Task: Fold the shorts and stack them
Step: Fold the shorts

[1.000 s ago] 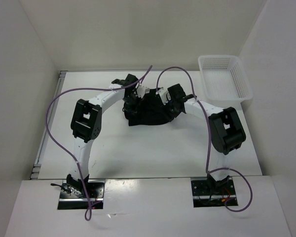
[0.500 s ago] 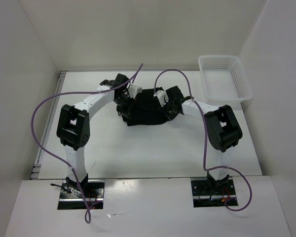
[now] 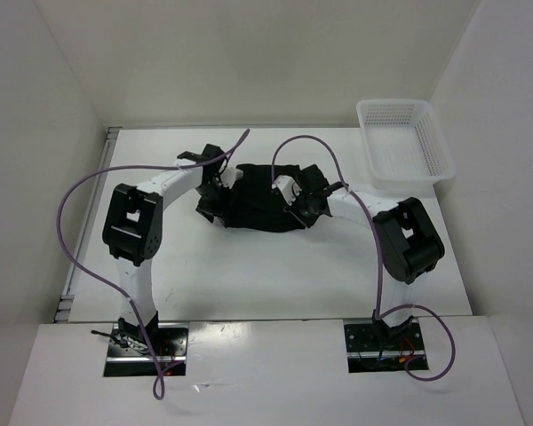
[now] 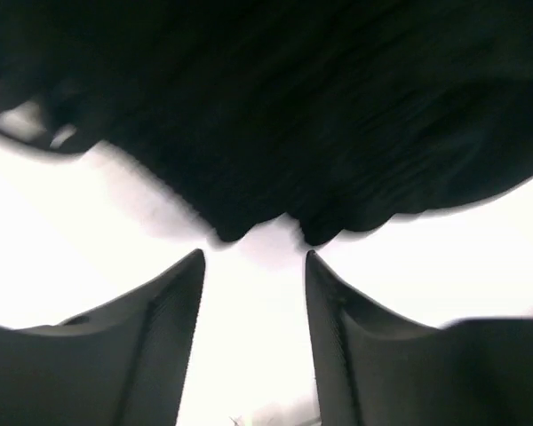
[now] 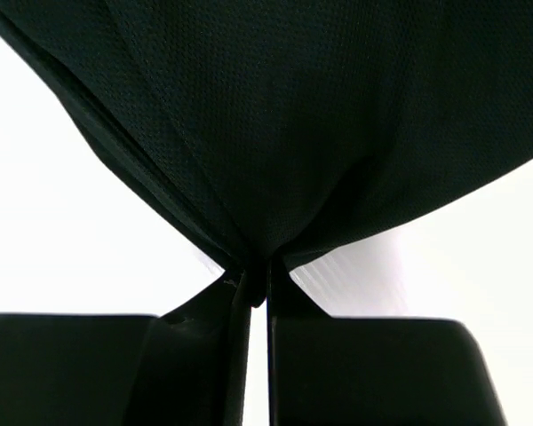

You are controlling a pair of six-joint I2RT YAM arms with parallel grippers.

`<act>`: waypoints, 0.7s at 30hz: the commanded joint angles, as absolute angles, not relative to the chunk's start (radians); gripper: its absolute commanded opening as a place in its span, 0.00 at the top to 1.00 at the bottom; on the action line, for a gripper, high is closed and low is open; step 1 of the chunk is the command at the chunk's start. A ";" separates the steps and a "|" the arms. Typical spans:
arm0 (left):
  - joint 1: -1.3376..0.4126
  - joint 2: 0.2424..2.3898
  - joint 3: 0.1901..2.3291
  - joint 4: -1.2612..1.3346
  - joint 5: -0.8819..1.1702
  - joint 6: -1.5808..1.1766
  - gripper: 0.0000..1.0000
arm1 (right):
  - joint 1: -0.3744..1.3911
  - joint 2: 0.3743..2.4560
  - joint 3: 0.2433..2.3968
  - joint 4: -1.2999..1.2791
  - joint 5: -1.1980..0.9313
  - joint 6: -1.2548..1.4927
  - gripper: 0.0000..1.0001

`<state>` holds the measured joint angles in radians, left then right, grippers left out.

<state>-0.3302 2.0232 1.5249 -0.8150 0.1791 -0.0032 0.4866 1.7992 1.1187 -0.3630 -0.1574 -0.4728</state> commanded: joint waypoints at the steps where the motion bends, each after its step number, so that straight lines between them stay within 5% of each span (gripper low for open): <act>1: -0.293 1.889 1.609 -0.928 0.202 0.000 0.38 | 0.477 1.736 1.097 -0.403 -0.124 -0.515 0.90; 6: -0.215 1.876 1.793 -0.948 0.357 0.000 0.15 | 0.477 1.747 1.088 -0.383 -0.106 -0.515 0.86; 15: -0.236 2.233 2.029 -0.867 0.333 0.000 0.11 | 0.477 1.766 1.097 -0.356 -0.057 -0.546 0.69; 21: -0.236 2.290 2.071 -0.845 0.383 0.000 0.15 | 0.477 1.766 1.097 -0.356 -0.048 -0.546 0.58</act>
<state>-0.2367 2.3173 2.0216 -0.8505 0.3267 -0.0059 0.4839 1.7878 1.1030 -0.3668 -0.0673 -0.5339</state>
